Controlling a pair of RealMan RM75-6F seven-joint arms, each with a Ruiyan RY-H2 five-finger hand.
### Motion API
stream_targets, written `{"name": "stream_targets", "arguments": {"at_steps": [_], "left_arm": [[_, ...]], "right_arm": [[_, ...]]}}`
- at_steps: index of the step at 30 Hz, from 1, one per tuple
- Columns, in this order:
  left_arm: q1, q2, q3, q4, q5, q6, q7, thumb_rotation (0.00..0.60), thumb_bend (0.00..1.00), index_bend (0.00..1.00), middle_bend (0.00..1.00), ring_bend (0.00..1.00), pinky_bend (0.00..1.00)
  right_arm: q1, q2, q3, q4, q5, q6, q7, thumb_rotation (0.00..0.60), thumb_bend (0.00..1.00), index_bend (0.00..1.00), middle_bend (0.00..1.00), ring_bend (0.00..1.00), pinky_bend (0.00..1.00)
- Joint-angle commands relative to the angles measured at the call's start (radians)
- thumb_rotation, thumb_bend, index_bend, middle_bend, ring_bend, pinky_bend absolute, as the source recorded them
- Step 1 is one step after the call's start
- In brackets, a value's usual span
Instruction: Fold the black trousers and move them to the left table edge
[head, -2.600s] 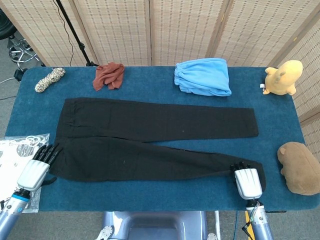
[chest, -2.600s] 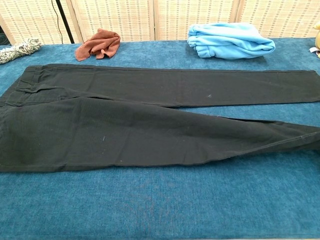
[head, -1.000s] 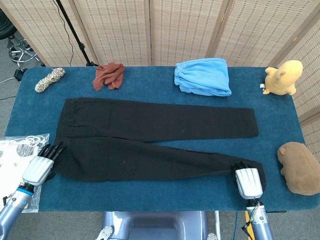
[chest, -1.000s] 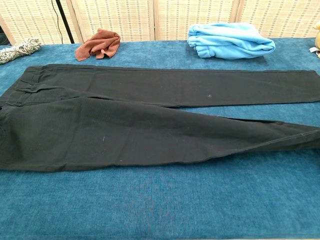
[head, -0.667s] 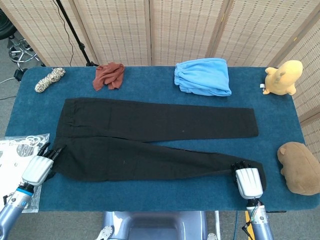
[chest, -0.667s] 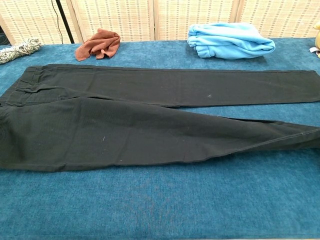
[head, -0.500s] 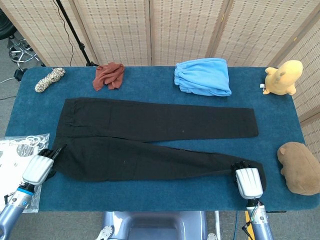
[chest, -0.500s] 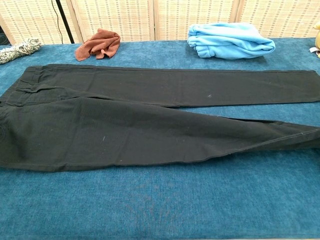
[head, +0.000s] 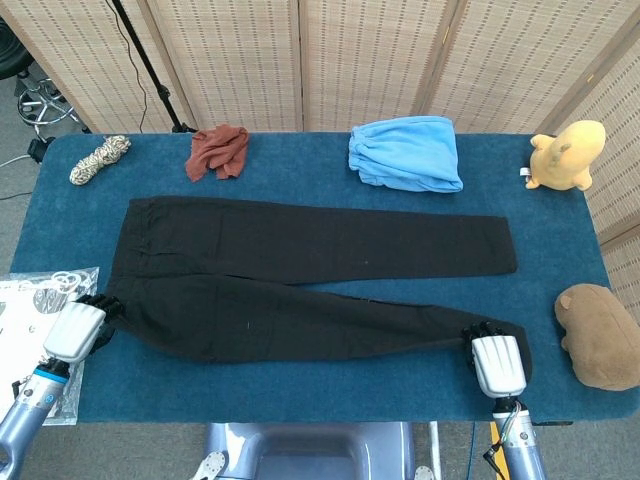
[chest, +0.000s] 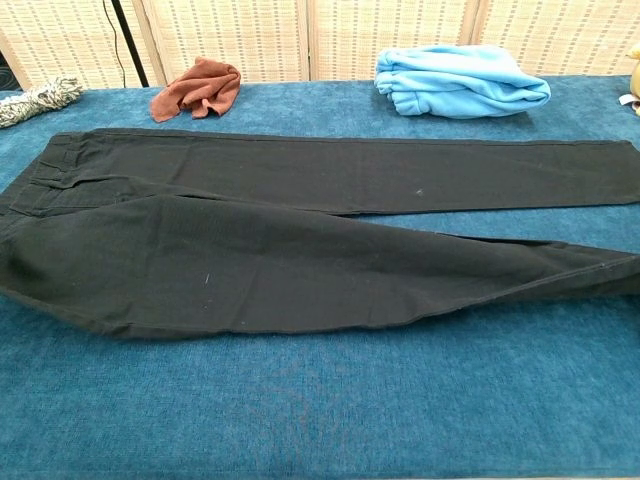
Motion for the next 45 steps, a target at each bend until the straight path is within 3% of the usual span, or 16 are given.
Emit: {"name": "stream_targets", "arguments": {"at_steps": [1,14,21,27,34,45], "left_arm": [[-0.012,0.011,-0.013,-0.018,-0.009,0.003,0.006,0.600,0.61,0.62,0.51,0.45,0.50],[-0.080,0.044,-0.057,-0.072,-0.044,-0.064,0.016,0.600,0.60,0.64,0.53,0.47,0.50],[-0.145,0.069,-0.091,-0.123,-0.083,-0.174,-0.007,0.600,0.59,0.64,0.53,0.47,0.50],[-0.207,0.126,-0.145,-0.242,-0.151,-0.291,0.111,0.600,0.59,0.64,0.53,0.47,0.50],[-0.242,0.170,-0.177,-0.364,-0.194,-0.345,0.219,0.600,0.59,0.64,0.53,0.47,0.50],[-0.296,0.223,-0.242,-0.484,-0.326,-0.471,0.387,0.600,0.59,0.64,0.53,0.47,0.50]], "right_arm": [[0.002,0.001,0.006,-0.003,0.002,0.002,0.004,0.600,0.70,0.63,0.58,0.43,0.62],[0.057,0.036,0.084,-0.023,0.035,-0.019,-0.005,0.600,0.70,0.64,0.58,0.43,0.62],[0.106,0.061,0.132,-0.041,0.076,-0.073,-0.020,0.600,0.70,0.64,0.58,0.43,0.62],[0.181,0.059,0.167,0.005,0.102,-0.156,-0.035,0.600,0.70,0.64,0.58,0.43,0.62],[0.251,0.031,0.188,0.060,0.125,-0.217,-0.048,0.600,0.70,0.64,0.58,0.43,0.62],[0.324,0.018,0.244,0.105,0.210,-0.293,-0.067,0.600,0.70,0.64,0.58,0.43,0.62]]}}
